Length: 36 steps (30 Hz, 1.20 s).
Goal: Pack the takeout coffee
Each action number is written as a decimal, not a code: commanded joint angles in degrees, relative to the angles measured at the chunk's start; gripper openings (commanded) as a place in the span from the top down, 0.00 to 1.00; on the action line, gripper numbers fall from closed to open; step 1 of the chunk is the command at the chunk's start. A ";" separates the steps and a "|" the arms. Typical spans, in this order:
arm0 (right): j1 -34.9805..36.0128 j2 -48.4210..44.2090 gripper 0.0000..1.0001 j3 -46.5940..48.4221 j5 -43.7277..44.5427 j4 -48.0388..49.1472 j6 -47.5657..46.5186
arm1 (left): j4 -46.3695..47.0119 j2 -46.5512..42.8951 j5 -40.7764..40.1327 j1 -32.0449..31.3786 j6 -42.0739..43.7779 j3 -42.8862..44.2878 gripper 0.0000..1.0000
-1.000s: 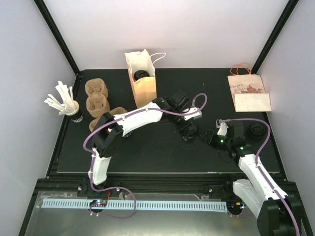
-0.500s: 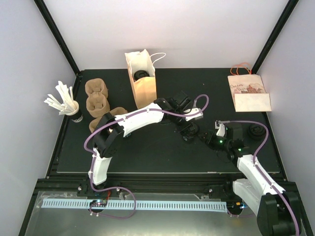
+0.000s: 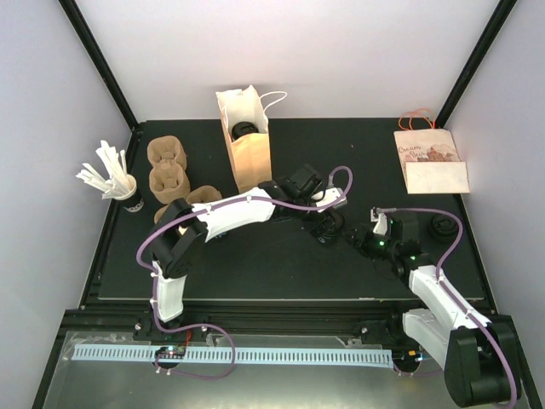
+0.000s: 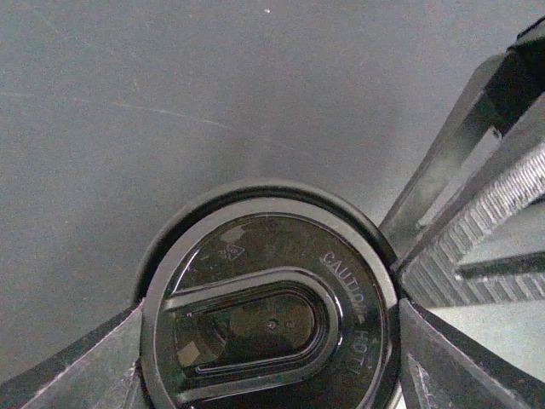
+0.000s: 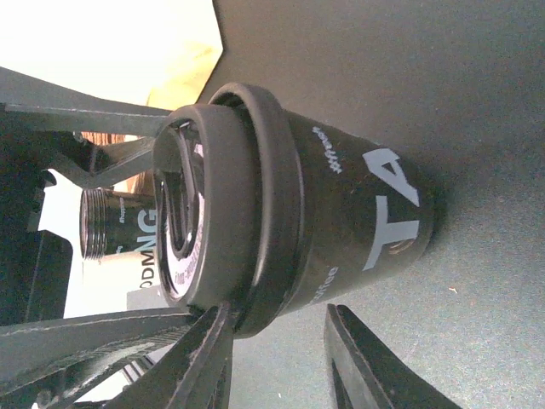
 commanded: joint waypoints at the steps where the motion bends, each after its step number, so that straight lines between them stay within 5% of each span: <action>1: 0.16 -1.22 0.69 -0.57 -0.32 2.36 1.71 | 1.99 0.56 -1.62 -0.58 -1.59 -2.92 0.28; 15: 0.12 1.25 0.82 -1.93 0.57 9.58 7.37 | 0.77 1.55 -2.86 -0.67 -1.79 -2.70 0.28; 36: -8.14 7.52 0.77 5.12 -4.88 4.25 -4.39 | -6.72 5.07 -4.42 -0.76 -1.41 3.46 0.28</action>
